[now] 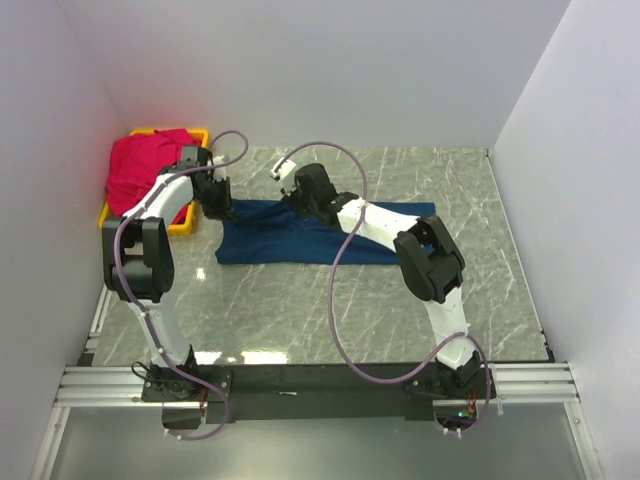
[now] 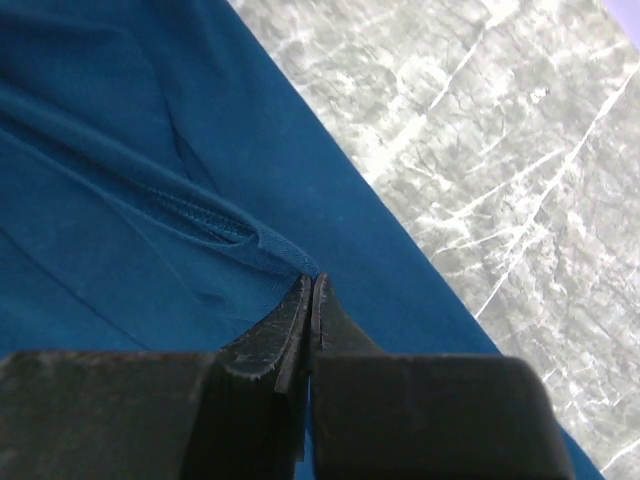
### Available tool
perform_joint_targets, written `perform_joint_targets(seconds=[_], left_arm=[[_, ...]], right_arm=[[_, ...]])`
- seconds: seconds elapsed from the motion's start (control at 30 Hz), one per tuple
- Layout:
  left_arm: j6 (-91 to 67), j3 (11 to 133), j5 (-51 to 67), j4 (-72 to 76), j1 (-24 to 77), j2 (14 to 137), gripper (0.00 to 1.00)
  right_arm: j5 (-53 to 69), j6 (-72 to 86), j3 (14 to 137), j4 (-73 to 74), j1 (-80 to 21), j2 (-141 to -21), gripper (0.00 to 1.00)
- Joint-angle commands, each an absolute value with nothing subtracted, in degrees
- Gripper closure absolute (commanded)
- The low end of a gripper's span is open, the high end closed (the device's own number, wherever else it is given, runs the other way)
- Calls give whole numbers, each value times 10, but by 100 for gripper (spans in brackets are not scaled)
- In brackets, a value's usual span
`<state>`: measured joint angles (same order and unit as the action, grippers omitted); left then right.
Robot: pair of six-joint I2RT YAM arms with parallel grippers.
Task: Fold and stack the t-shirts
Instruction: Fold the tshirt
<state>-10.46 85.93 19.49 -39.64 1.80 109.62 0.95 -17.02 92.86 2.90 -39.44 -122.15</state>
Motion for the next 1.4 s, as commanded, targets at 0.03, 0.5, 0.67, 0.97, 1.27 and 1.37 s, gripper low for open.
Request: perform_joint_targets(seconds=[0.03, 0.5, 0.67, 0.97, 1.27, 1.37], left_arm=[[-91, 828, 172, -408, 11, 1060, 98], [36, 851, 290, -374, 36, 966, 33], [54, 931, 316, -365, 120, 1034, 34], [52, 1036, 314, -359, 208, 1175, 41], [55, 1025, 262, -373, 215, 1206, 35], [58, 1028, 251, -380, 215, 1213, 34]], right_arm=[[10, -183, 916, 16, -381, -1182, 100], [180, -204, 894, 262, -223, -1023, 41], [238, -277, 870, 407, -93, -988, 50], [226, -380, 915, 530, 64, -1070, 61], [164, -420, 919, 515, 62, -1130, 54], [153, -418, 914, 499, 60, -1142, 52]])
